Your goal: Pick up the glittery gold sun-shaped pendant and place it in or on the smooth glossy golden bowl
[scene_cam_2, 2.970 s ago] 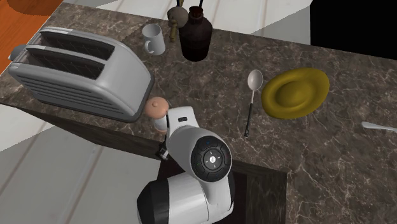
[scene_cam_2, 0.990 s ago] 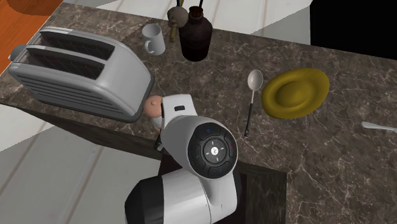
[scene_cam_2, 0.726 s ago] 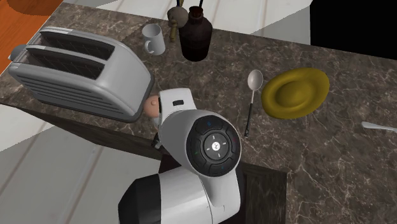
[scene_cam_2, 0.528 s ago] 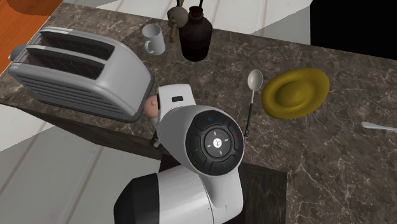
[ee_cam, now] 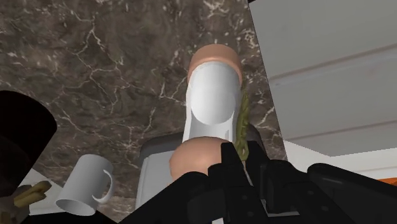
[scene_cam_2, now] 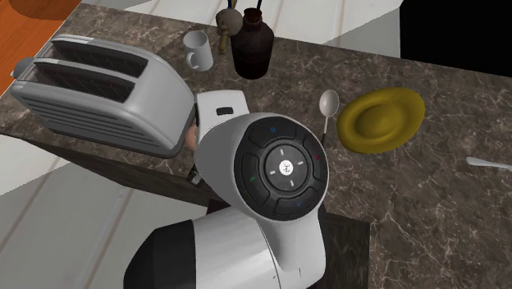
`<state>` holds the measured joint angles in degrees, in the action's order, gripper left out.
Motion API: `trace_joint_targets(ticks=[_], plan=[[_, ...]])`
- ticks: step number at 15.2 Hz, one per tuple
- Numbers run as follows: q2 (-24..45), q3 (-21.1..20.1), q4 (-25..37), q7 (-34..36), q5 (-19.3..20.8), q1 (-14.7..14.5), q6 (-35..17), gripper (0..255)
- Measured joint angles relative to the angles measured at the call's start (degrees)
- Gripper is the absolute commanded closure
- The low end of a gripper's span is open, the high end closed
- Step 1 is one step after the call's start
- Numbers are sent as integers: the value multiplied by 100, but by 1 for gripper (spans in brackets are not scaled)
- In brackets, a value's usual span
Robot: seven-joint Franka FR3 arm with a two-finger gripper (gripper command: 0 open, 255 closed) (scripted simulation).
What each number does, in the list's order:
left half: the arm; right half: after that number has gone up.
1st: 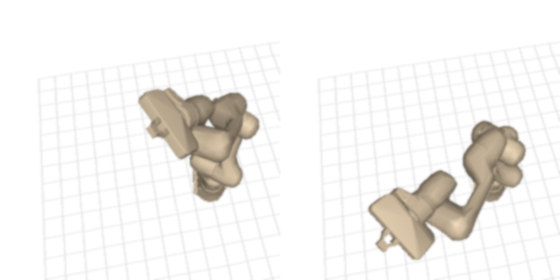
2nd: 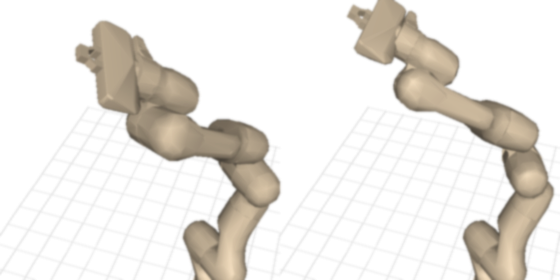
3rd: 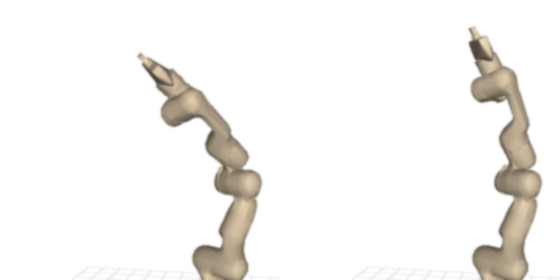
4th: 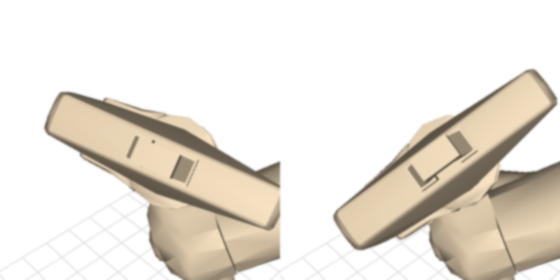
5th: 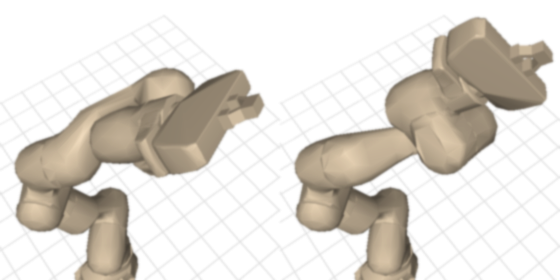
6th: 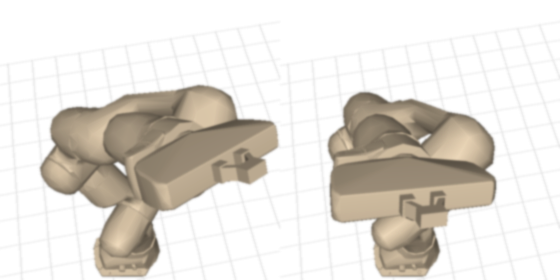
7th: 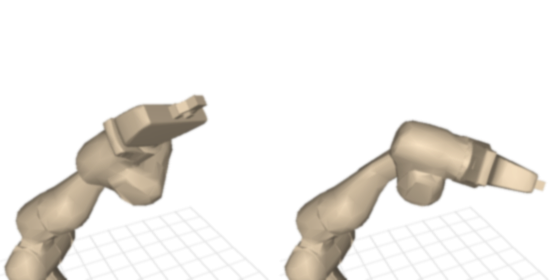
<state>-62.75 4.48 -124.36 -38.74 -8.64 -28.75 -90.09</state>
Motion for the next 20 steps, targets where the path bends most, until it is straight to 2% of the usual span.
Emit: trace_joint_targets(ticks=[5,7,14,20], plan=[[258,9,512,46,1,-30,249,255],[315,166,619,-77,81,-40,317,255],[592,1126,1116,-869,555,-126,600,255],[1087,2010,1804,-1583,892,-346,776,255]])
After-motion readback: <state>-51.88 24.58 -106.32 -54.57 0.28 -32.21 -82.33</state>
